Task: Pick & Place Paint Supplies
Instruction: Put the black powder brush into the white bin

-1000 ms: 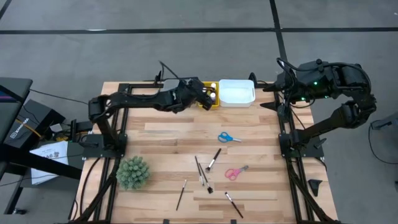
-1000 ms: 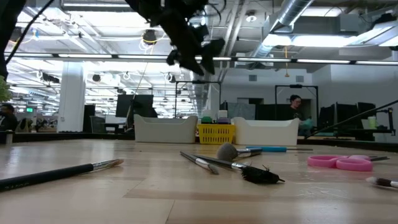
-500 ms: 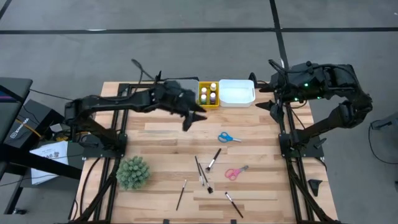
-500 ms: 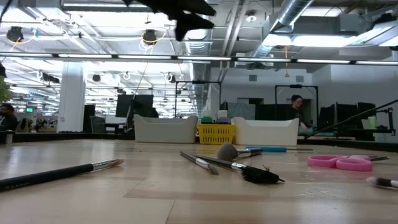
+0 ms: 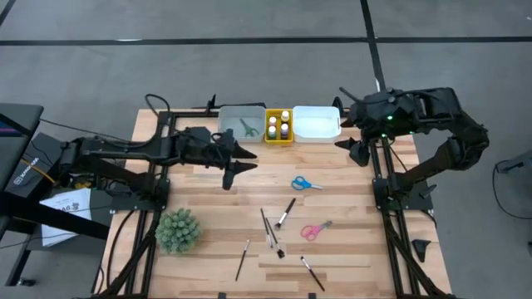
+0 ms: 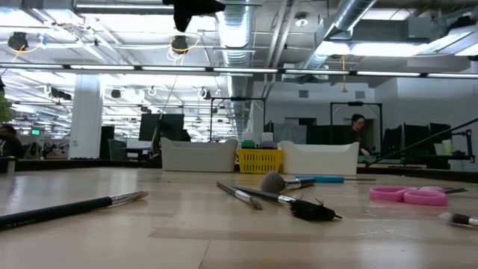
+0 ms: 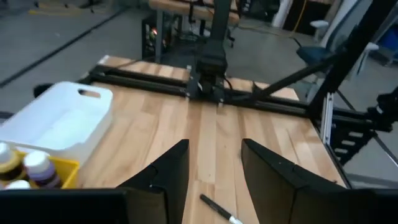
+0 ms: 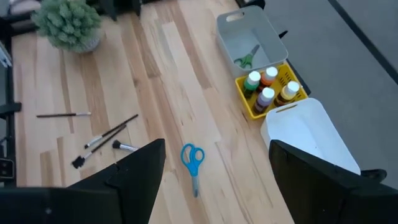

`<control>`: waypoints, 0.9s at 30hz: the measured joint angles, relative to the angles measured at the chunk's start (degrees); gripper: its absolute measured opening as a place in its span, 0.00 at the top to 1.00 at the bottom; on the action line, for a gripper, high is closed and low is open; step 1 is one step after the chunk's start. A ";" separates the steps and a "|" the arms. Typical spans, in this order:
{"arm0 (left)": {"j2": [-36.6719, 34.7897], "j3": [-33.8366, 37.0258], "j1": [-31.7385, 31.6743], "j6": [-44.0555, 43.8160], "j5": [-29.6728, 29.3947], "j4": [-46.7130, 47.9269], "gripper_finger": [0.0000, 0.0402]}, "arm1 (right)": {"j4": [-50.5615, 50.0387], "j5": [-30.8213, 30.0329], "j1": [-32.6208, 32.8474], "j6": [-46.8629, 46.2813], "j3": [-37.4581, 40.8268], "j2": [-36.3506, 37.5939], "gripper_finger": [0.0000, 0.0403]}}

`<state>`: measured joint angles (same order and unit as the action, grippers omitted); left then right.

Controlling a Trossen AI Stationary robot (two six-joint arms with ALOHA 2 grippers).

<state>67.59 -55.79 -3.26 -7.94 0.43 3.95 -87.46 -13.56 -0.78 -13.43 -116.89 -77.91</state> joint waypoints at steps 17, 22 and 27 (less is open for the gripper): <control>-0.83 -0.01 0.04 -0.04 -3.25 -1.02 0.65 | 1.18 1.77 2.05 7.58 0.01 -3.79 0.30; -0.83 -0.01 0.04 -0.03 -5.48 -1.00 0.65 | 5.10 7.45 3.08 14.83 -0.01 -10.22 0.30; -0.83 -0.02 0.02 1.96 -6.41 1.17 0.65 | 5.81 16.01 3.61 22.80 0.01 -18.86 0.30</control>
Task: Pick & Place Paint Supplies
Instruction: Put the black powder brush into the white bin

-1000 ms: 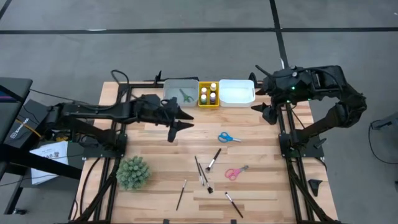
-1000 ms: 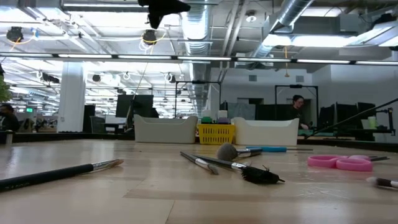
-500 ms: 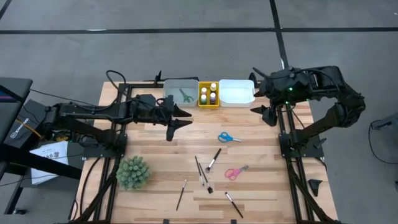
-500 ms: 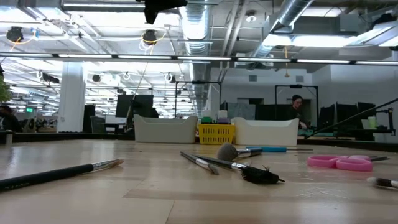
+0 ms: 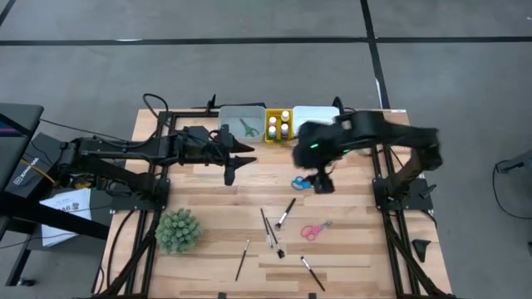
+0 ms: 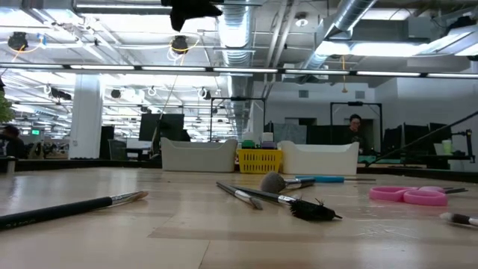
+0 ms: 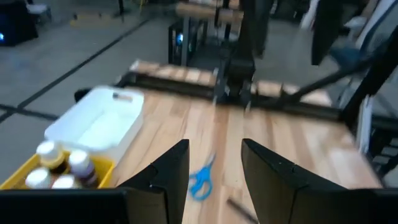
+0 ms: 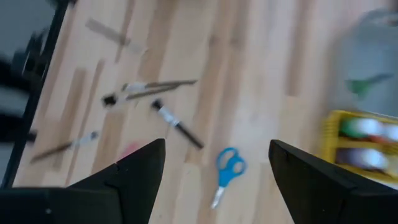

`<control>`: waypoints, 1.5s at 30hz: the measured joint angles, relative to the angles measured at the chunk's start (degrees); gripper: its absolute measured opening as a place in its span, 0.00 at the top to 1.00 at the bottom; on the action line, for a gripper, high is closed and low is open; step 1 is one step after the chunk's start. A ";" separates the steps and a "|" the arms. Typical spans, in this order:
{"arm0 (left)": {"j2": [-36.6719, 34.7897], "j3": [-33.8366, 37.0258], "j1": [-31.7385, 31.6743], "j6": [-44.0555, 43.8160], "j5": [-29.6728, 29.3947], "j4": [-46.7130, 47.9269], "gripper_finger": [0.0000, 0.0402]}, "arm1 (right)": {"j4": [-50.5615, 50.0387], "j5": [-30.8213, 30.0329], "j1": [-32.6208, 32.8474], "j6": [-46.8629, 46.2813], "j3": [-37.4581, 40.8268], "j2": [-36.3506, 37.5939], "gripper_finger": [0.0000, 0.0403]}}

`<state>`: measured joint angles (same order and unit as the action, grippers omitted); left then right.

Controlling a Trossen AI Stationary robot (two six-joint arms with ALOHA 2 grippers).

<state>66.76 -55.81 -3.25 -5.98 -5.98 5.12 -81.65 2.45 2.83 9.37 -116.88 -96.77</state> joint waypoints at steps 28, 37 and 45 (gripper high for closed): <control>-21.64 9.32 5.41 -6.43 2.31 37.95 0.65 | 52.55 12.72 5.77 -10.49 44.35 5.09 0.30; -25.24 13.14 5.44 -7.74 2.23 34.08 0.65 | 63.16 11.09 8.41 -4.66 53.32 -0.49 0.30; -23.87 13.81 5.44 -9.43 1.93 33.30 0.65 | 69.16 11.03 10.36 0.15 53.45 -8.38 0.30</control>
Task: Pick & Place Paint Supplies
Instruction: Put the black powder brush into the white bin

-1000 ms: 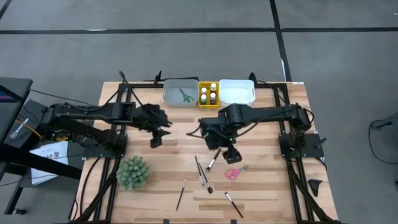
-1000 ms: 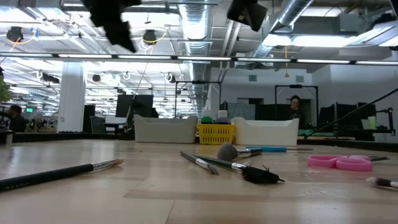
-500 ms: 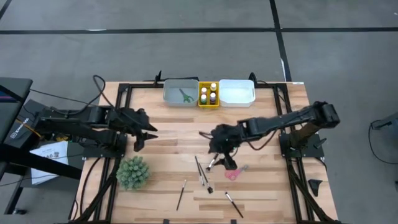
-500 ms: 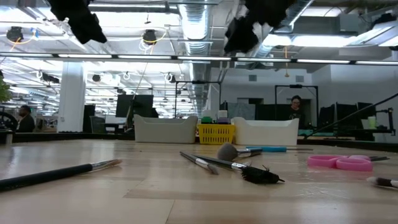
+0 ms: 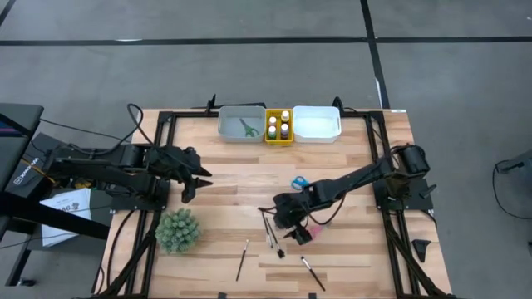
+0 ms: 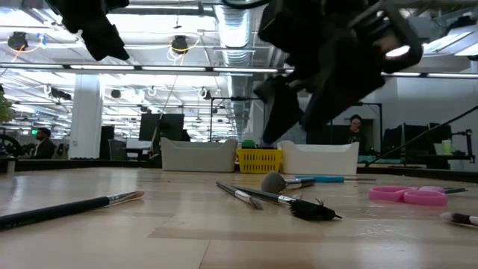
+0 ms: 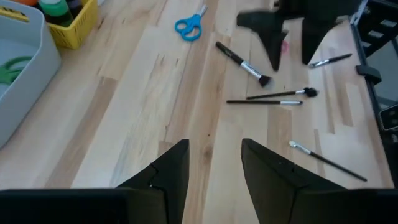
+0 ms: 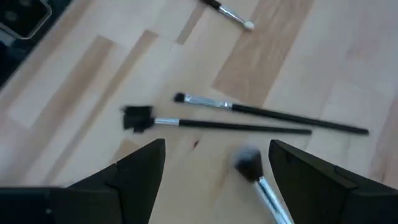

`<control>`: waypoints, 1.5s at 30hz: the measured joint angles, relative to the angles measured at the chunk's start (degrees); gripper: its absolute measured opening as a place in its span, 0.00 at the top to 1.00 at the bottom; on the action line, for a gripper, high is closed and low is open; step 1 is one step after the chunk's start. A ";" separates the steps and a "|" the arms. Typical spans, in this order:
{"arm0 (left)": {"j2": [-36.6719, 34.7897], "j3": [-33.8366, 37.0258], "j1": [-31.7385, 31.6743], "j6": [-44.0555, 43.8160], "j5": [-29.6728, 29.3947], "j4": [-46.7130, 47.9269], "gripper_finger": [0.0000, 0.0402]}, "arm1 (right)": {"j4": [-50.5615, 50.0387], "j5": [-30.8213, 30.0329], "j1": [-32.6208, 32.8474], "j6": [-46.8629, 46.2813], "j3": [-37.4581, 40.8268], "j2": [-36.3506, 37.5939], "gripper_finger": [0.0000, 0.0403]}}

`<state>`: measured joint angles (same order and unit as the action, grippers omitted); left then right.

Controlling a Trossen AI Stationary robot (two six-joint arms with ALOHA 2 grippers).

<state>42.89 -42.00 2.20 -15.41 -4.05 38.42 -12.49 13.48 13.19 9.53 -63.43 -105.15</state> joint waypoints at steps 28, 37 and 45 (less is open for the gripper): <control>0.24 -0.07 0.00 -3.53 -0.12 -1.38 0.65 | 0.43 -2.91 -2.49 15.84 -0.01 -5.90 0.41; 0.24 -0.07 0.00 -4.60 -0.46 -1.43 0.65 | 0.72 -2.89 -1.82 17.48 -0.01 -5.90 0.52; 0.24 -0.07 0.00 -4.60 -0.46 -1.43 0.65 | 1.23 -2.89 -1.59 18.11 -0.01 -5.90 0.60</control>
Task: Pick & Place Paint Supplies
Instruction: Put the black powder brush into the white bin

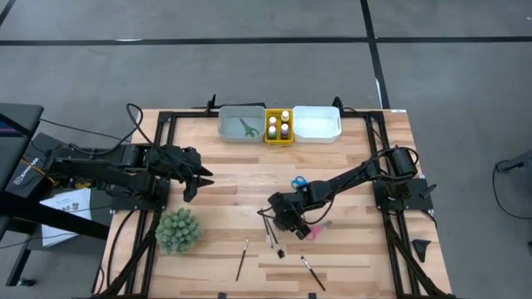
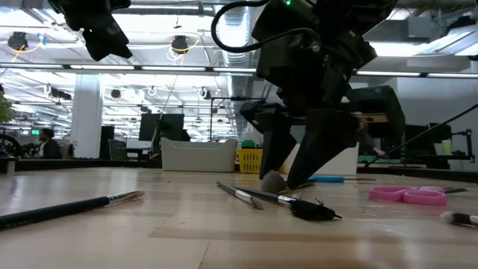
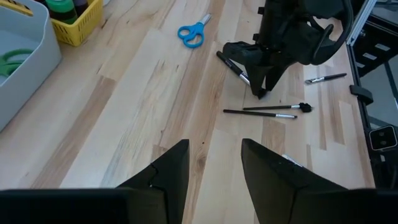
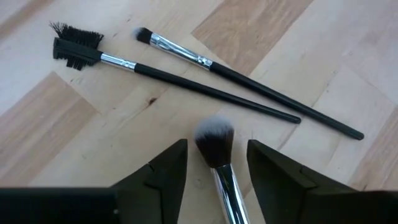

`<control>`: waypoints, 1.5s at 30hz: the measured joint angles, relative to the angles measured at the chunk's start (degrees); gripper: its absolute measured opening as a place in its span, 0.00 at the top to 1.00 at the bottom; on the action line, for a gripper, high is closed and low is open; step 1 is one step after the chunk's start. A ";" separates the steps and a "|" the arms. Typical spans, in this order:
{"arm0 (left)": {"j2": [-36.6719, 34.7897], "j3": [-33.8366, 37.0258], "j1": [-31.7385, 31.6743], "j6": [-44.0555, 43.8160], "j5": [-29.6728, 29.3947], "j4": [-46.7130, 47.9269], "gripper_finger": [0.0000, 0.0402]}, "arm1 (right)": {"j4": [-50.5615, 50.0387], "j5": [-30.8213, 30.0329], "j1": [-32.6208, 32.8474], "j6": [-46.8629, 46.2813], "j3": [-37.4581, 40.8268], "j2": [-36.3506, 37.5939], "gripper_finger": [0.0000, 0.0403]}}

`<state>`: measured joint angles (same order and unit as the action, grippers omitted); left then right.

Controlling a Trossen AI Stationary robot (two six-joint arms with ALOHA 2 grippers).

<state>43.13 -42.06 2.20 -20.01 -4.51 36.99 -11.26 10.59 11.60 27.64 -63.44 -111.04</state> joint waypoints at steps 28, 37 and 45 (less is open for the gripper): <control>0.00 -0.02 -0.01 0.02 0.00 0.01 0.65 | 1.42 0.00 0.76 0.85 0.00 0.04 0.78; 0.00 -0.02 0.00 0.02 0.00 0.00 0.65 | 1.36 0.02 0.76 0.85 0.00 0.05 0.88; 0.00 -0.02 0.00 0.01 0.00 0.00 0.65 | 1.44 0.04 0.80 0.85 0.00 0.07 0.99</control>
<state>43.13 -42.09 2.20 -20.00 -4.51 36.99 -9.82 10.63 12.40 28.49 -63.44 -110.98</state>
